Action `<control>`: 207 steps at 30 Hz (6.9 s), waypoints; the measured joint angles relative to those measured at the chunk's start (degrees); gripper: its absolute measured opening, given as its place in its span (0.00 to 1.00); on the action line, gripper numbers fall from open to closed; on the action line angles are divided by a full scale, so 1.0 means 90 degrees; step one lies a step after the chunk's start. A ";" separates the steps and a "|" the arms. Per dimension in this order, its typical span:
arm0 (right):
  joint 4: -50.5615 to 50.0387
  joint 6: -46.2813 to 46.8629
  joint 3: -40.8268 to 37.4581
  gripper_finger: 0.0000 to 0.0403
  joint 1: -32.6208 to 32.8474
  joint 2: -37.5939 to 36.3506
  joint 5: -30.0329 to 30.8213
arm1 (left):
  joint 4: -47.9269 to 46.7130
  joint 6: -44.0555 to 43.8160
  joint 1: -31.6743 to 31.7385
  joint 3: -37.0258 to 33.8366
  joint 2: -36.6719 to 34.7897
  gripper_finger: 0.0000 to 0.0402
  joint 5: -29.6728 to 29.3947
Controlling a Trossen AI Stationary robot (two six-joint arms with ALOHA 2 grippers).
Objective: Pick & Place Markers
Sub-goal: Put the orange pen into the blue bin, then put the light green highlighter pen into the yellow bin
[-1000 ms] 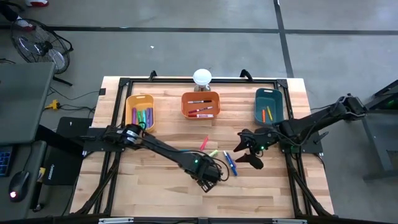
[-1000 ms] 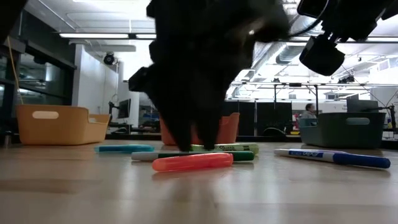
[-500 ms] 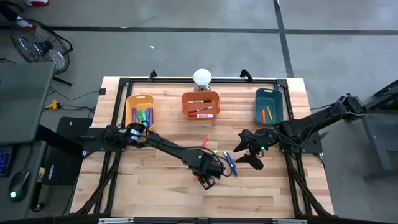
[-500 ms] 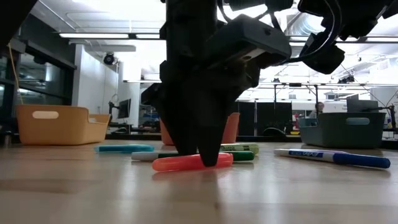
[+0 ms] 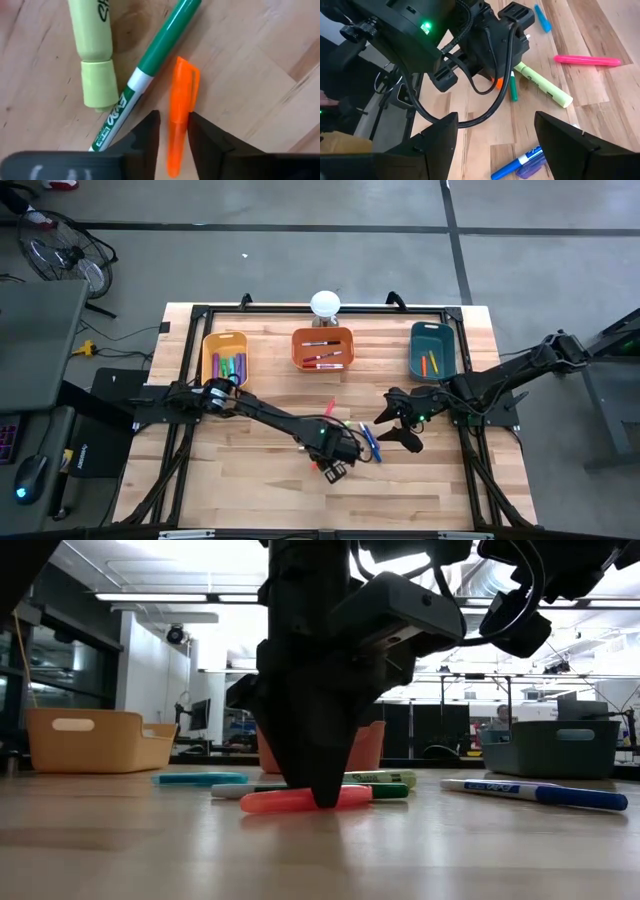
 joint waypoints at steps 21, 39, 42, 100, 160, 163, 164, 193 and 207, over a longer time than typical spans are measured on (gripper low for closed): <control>0.0051 -0.0026 0.0000 0.63 0.0000 0.0000 0.0053 | 0.0287 0.0431 0.0037 -0.0028 -0.0262 0.07 0.0196; 0.0077 -0.0300 0.0000 0.63 -0.0032 0.0002 0.0118 | 0.0679 0.0908 0.0448 -0.0023 -0.1563 0.07 -0.0730; 0.0237 -0.0340 -0.0001 0.63 -0.0056 0.0002 0.0175 | 0.1072 0.1104 0.0578 -0.0010 -0.1634 0.07 -0.0861; 0.1037 -0.1215 0.0192 0.19 -0.0906 -0.1042 0.0165 | 0.0720 0.2913 0.1239 0.2203 -0.1749 0.07 -0.1553; -0.2992 0.0168 0.0187 0.12 -0.3839 -0.2115 0.2631 | -0.2665 0.4678 0.2458 0.2198 -0.1807 0.26 -0.3219; -0.3360 0.0469 0.0187 0.12 -0.4423 -0.2115 0.2651 | -0.2256 0.5259 0.2755 0.2198 -0.1807 0.26 -0.2993; -0.3485 0.0568 0.0187 0.12 -0.4620 -0.2115 0.2652 | -0.2097 0.5453 0.2853 0.2198 -0.1807 0.26 -0.2895; -0.4950 0.1710 0.0187 0.12 -0.6606 0.0134 0.1302 | -0.0059 0.7718 0.4409 0.2198 -0.1814 0.26 0.0921; -0.4911 0.1843 0.0185 0.38 -0.6603 0.0342 0.1173 | -0.0078 0.7987 0.4409 0.2198 -0.1817 0.26 0.1145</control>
